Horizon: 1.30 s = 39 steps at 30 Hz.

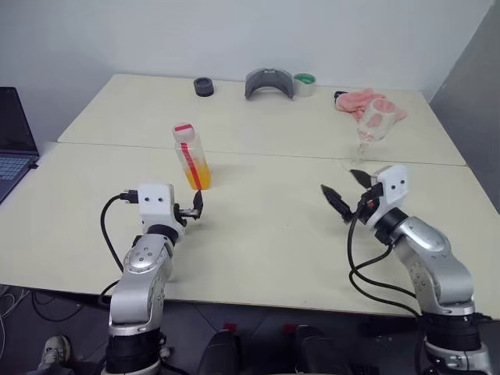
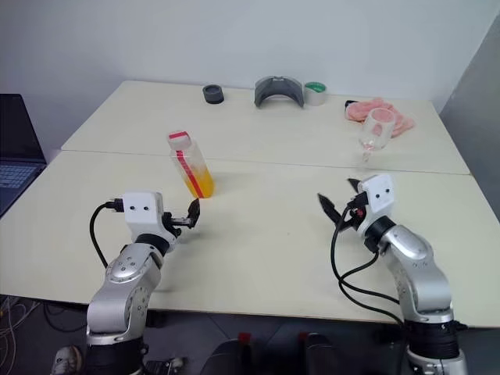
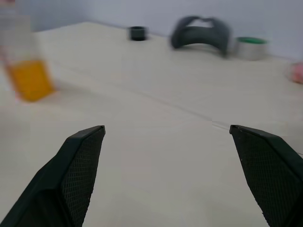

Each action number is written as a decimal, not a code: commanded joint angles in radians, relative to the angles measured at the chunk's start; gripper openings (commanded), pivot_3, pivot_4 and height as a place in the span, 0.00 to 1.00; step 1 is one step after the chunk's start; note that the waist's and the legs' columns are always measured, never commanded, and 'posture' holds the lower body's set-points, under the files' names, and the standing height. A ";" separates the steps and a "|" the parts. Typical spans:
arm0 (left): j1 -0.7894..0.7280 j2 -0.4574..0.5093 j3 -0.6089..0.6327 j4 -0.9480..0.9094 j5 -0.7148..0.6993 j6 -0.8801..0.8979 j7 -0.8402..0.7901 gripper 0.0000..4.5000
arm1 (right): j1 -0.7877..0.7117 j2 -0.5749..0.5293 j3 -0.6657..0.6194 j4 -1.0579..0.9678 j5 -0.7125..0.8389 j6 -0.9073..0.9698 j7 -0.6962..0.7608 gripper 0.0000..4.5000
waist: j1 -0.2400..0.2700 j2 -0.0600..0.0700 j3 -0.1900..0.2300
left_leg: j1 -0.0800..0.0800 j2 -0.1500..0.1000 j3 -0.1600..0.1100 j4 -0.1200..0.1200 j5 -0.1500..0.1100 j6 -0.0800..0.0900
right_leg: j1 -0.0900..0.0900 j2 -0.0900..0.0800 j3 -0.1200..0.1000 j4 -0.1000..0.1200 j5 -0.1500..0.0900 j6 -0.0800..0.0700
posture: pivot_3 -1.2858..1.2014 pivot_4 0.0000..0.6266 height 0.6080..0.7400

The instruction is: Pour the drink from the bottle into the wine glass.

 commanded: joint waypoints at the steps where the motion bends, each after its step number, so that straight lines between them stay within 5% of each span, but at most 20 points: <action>1: -0.037 0.006 -0.002 0.032 -0.005 -0.059 -0.026 0.99 | -0.060 -0.037 0.001 0.010 0.099 0.037 0.114 1.00 | 0.000 0.000 0.000 | 0.000 0.000 0.000 0.000 0.000 0.000 | 0.000 0.000 0.000 0.000 0.000 0.000 | 0.52 0.24 1.00; 39: -0.494 0.061 -0.029 0.612 0.039 -0.377 -0.114 0.99 | -0.257 -0.015 0.032 -0.037 0.233 0.158 0.090 1.00 | 0.002 0.000 0.000 | -0.001 0.000 0.000 0.000 0.000 0.000 | 0.000 -0.001 -0.001 -0.001 0.000 0.000 | 0.52 0.24 1.00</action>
